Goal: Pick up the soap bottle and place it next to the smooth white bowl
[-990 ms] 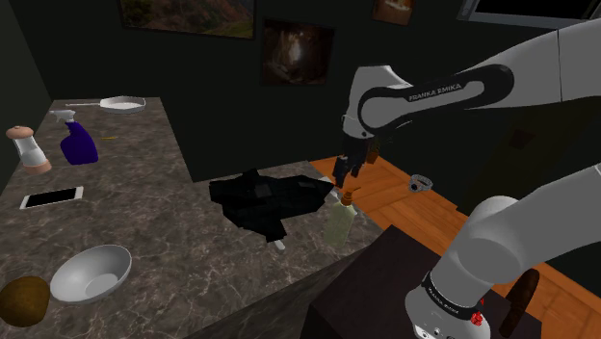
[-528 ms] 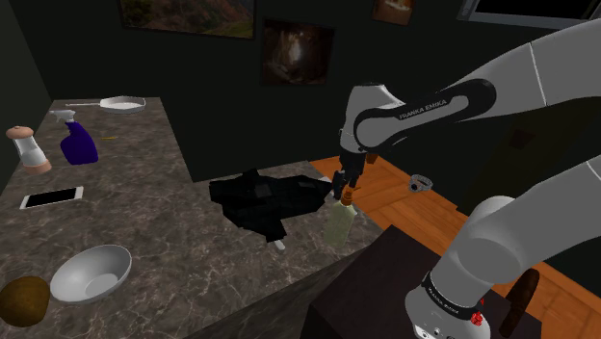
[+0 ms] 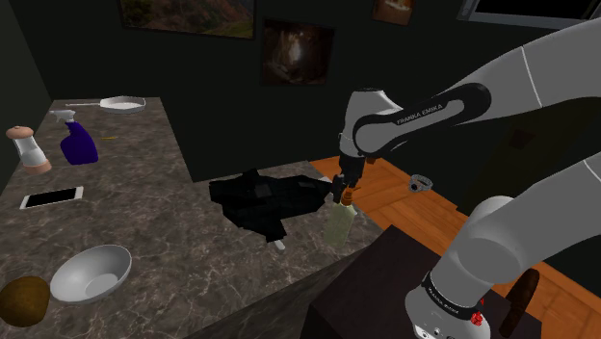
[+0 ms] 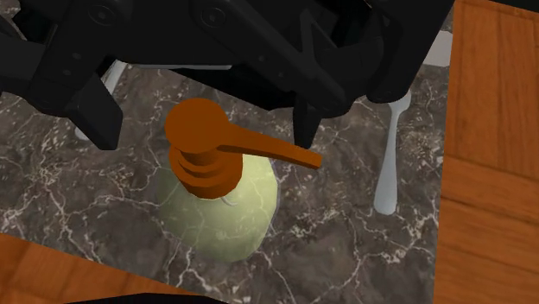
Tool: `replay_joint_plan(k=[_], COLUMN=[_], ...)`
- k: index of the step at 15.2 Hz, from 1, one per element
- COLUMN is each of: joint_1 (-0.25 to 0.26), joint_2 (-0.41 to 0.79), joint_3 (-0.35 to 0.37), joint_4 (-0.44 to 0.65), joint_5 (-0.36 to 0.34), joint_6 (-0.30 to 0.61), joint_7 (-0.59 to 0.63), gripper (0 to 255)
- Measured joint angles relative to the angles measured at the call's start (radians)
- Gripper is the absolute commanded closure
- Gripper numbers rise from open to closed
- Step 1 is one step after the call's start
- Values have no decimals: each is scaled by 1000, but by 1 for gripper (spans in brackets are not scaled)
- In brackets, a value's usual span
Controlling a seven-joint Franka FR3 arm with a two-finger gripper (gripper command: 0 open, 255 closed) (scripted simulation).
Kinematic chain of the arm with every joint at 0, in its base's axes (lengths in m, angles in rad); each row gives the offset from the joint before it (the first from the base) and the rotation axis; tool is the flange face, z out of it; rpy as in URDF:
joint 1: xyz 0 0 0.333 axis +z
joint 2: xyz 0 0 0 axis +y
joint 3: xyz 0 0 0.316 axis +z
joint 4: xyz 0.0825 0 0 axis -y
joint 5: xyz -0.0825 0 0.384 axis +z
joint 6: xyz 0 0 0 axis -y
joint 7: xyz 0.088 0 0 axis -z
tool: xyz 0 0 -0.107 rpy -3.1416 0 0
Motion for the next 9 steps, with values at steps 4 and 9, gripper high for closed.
replay_joint_plan(k=[4, 9], joint_1=[0, 0], joint_2=[0, 0], joint_3=[0, 0], joint_4=[0, 0], joint_5=[0, 0], joint_6=[0, 0], joint_7=[0, 0], gripper=[255, 255])
